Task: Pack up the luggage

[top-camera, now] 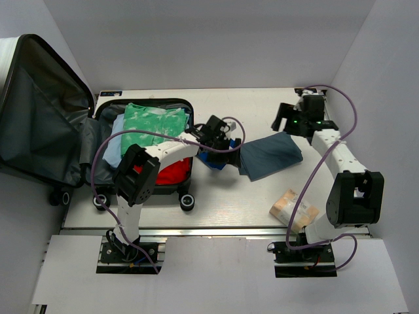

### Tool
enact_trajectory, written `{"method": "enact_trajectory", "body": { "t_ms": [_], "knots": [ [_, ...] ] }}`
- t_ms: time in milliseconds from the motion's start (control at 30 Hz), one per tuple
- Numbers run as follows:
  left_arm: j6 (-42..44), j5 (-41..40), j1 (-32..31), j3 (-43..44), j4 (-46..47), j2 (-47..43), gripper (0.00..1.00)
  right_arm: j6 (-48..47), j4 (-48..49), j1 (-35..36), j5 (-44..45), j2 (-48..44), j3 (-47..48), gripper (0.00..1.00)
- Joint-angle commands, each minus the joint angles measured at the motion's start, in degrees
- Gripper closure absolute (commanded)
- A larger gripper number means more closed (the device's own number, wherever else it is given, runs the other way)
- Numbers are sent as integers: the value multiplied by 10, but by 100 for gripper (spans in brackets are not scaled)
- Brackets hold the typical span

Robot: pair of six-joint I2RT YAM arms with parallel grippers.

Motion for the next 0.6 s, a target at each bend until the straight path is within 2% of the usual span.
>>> {"method": "enact_trajectory", "body": {
  "t_ms": [0, 133, 233, 333, 567],
  "knots": [
    [-94, -3, -20, -48, 66, -45, 2, -108, -40, -83, -87, 22, 0, 11],
    [-142, -42, -38, -25, 81, -9, 2, -196, -46, -111, -135, 43, 1, 11],
    [-169, -55, -44, 3, 92, 28, 2, -224, -49, -122, -140, 68, 4, 11],
    [-182, -50, -44, 31, 102, 61, 2, -230, -25, -139, -105, 95, -7, 11],
    [-190, -104, -44, 58, 70, 107, 2, -224, -18, -155, -151, 180, 17, 11]
  ]
}}
